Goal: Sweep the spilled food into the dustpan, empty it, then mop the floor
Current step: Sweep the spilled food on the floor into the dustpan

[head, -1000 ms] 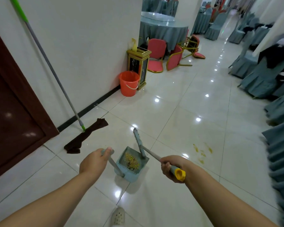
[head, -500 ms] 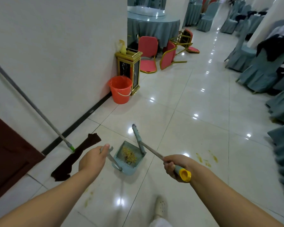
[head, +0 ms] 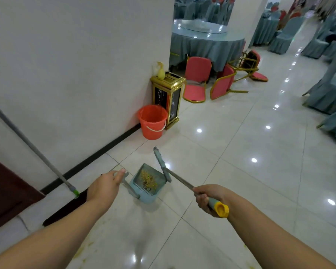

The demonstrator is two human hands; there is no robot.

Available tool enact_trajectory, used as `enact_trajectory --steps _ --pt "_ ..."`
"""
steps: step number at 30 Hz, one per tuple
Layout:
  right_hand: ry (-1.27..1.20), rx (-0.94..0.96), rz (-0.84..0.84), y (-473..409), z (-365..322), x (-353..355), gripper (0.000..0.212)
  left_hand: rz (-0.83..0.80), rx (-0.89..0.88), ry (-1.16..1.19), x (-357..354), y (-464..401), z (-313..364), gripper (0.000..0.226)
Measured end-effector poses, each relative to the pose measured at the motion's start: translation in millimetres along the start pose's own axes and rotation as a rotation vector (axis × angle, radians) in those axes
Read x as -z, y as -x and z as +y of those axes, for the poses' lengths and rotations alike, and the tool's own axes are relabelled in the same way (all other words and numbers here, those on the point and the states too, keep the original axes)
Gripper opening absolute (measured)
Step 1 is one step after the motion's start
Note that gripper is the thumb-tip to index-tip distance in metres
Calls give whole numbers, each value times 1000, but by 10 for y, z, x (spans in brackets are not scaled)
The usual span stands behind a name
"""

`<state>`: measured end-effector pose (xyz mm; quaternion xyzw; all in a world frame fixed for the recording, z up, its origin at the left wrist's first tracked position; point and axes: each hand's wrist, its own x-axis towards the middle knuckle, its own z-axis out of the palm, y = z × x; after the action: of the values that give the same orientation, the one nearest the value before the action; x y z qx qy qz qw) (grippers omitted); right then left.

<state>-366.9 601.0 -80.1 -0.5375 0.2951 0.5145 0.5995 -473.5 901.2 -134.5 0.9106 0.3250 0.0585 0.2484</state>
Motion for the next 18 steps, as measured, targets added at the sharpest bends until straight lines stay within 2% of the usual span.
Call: enact_trajectory --steps 9,14,18 --pt "29 -9 -52 -398 -1132 248 16 52 127 31 -376 -634 504 54" --pt "64 5 -87 -601 -1672 236 17 126 150 -19 -400 -1095 742 52" --pt "110 30 -118 -772 -2234 110 17 166 187 34 -347 -1637 883 47"
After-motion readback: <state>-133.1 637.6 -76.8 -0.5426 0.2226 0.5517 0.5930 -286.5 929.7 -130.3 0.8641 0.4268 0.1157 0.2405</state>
